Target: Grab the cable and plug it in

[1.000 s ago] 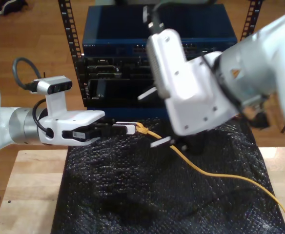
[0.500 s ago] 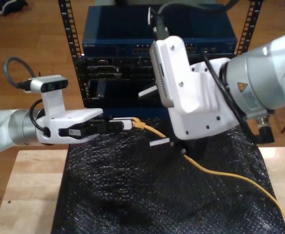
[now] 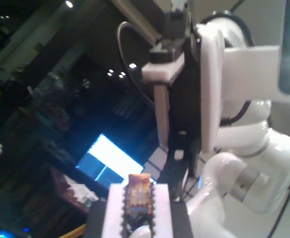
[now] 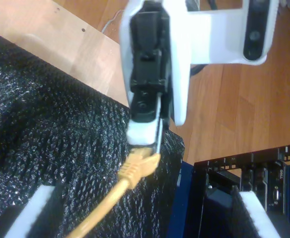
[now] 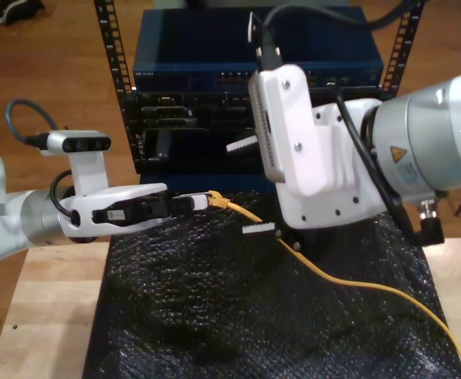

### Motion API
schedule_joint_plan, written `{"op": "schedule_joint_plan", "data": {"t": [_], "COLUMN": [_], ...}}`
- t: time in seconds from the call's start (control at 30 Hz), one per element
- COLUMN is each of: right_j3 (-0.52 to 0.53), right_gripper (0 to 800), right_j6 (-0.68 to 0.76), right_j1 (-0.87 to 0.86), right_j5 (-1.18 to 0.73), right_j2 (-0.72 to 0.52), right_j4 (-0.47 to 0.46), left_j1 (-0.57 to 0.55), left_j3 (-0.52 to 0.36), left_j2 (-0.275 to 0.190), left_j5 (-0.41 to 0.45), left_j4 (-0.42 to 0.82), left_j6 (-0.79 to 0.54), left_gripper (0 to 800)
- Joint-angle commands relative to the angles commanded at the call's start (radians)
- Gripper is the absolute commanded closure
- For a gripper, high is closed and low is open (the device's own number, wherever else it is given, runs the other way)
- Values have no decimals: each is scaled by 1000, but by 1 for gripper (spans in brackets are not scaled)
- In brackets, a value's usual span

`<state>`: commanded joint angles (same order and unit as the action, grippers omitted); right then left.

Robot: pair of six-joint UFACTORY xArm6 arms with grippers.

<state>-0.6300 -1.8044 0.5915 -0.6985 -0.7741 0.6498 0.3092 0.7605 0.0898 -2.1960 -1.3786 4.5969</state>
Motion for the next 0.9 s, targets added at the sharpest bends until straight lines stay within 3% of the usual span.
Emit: {"op": "schedule_joint_plan", "data": {"t": [0.5,0.9], "right_j3": [60,60], "right_gripper": [53,231], "right_j6": [-15,-9], "right_j1": [80,81], "right_j5": [83,112], "right_j2": [-6,-5], "right_j4": [0,5], "left_j1": [0,0], "left_j3": [2,0], "left_j2": [12,14], "left_j5": [-35,-38], "left_j4": [2,2], "left_j6": [63,63], "left_gripper": [798,798]}}
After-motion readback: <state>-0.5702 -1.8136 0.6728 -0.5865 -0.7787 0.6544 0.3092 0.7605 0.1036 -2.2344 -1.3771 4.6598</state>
